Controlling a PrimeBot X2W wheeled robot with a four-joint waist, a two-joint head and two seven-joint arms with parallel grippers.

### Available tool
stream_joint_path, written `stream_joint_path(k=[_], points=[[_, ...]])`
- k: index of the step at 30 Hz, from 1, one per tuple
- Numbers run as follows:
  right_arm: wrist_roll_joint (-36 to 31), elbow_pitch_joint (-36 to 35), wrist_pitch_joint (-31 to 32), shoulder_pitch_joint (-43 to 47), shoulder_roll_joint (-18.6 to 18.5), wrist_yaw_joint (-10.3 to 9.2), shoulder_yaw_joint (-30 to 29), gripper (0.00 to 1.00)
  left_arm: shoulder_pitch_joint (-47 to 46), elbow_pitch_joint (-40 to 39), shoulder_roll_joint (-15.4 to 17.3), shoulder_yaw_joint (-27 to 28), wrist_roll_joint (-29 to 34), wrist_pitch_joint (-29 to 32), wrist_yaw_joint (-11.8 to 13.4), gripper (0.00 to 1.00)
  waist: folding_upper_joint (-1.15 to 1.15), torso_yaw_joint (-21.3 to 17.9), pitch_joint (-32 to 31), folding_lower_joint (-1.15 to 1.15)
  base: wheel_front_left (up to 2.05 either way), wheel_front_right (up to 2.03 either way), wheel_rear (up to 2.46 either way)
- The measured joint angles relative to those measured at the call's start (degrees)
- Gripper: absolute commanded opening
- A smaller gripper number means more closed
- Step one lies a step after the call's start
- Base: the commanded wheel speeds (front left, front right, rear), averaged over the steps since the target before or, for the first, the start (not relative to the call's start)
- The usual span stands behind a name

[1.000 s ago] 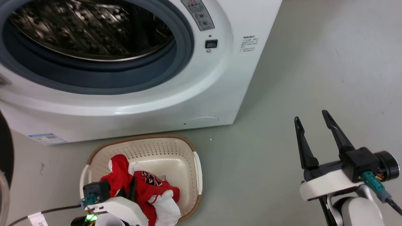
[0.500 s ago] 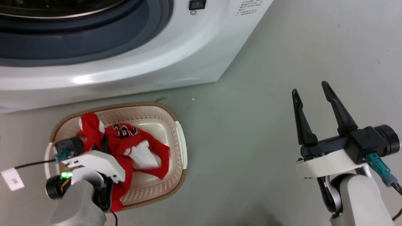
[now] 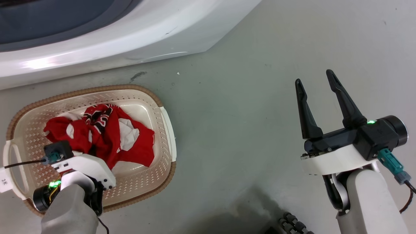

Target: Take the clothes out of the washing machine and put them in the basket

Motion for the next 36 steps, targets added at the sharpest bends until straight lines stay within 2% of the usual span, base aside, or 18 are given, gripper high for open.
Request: stream_joint_path(k=[2,3,4,5,6,16,32,36], points=[[0.0,0.2,0.0,-0.2,0.0,0.0,0.1,1.0,0.0,1.7,-0.1,0.3,-0.4,0.0,0.0,0.0,0.0,-0.3,0.5,0.0,0.0,0.0,0.0],[0.1,0.3,0.0,-0.3,0.0,0.0,0.3,1.0,-0.1,2.4,-0.2,0.3,-0.5,0.0,0.0,0.32,0.0,-0.4,0.6,0.0,0.0,0.0,0.0],[0.2,0.3,0.0,-0.4,0.0,0.0,0.3,1.0,-0.1,2.9,-0.3,0.4,-0.6,0.0,-0.1,0.49,0.0,-0.5,0.7,0.0,0.0,0.0,0.0],[0.2,0.3,0.0,-0.5,0.0,0.0,0.3,1.0,-0.1,3.2,-0.3,0.7,-1.1,0.0,-0.1,0.92,0.0,-0.5,0.7,0.0,0.0,0.0,0.0],[0.2,0.3,0.0,-0.7,0.0,0.0,0.2,1.0,-0.1,3.5,-0.3,0.8,-1.2,-0.1,-0.1,1.0,0.0,-0.4,0.7,0.0,0.0,0.0,0.0],[-1.4,1.4,-0.2,0.3,0.0,0.0,-0.6,1.0,1.8,3.5,-2.0,1.4,-2.0,-0.6,-1.1,1.0,0.0,1.2,-5.5,0.0,0.0,0.0,0.0],[-4.7,3.0,2.2,8.5,0.0,0.0,-2.8,1.0,13.6,-9.4,-5.5,3.7,3.4,-0.7,-0.2,1.0,0.0,6.9,-24.6,-0.02,0.0,0.0,0.0],[-4.7,2.4,3.3,11.0,0.0,0.0,-3.6,1.0,16.4,-14.7,-6.1,4.3,5.9,-0.7,-0.2,1.0,0.0,8.4,-28.7,-0.02,0.0,0.0,0.0]])
